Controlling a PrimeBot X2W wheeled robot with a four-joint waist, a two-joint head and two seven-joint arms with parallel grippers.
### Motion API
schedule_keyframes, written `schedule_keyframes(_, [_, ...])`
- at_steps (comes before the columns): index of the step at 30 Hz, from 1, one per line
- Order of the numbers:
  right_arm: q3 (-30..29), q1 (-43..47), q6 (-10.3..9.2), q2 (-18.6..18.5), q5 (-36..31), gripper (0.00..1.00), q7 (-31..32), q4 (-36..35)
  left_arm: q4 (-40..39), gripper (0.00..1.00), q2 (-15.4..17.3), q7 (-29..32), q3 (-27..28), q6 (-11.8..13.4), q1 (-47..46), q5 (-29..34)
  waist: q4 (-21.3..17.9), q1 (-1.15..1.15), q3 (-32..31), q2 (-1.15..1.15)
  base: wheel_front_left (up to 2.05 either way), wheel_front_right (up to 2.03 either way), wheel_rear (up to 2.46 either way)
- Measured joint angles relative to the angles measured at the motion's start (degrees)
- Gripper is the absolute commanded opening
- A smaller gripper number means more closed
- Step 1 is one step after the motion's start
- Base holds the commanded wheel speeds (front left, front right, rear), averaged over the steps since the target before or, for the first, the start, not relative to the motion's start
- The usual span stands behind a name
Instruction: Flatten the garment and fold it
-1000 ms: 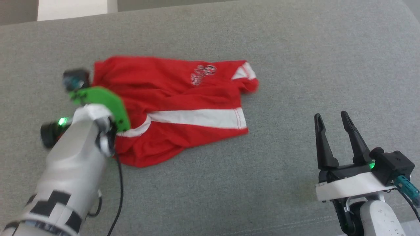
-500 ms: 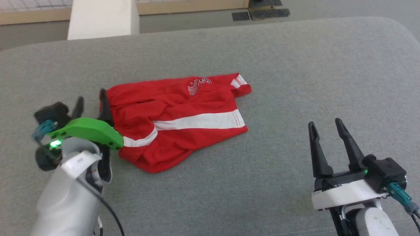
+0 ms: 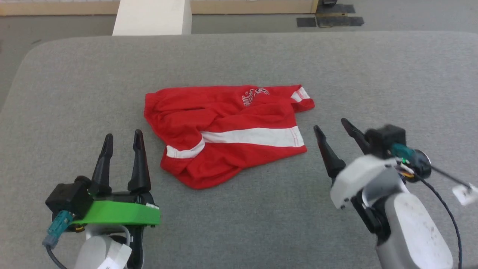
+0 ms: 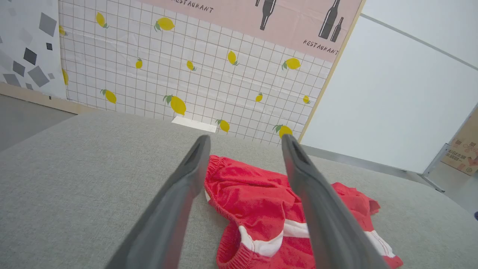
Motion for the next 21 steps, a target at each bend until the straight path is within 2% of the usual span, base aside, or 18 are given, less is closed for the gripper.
schedule_keyframes(5, [-0.4, -6.3, 0.0, 0.0, 0.4, 1.0, 7.5, 6.9, -1.4, 1.0, -0.4, 0.0, 0.7, -1.1, 0.0, 0.7, 2.0, 0.0, 1.4, 0.0, 0.0, 0.0, 0.0])
schedule_keyframes(12, [-2.5, -13.2, 0.0, 0.0, -1.2, 1.0, 17.1, 18.0, -1.8, 1.0, -0.4, 0.0, -1.0, -1.2, 0.0, 0.7, 5.1, 0.0, 3.4, 0.0, 0.0, 0.0, 0.0])
schedule_keyframes(21, [-1.3, -18.9, 0.0, 0.0, -3.9, 1.0, 28.3, 25.3, -1.9, 1.0, -0.5, 0.0, -2.5, -1.2, 0.0, 0.7, 7.6, 0.0, 6.2, 0.0, 0.0, 0.0, 0.0])
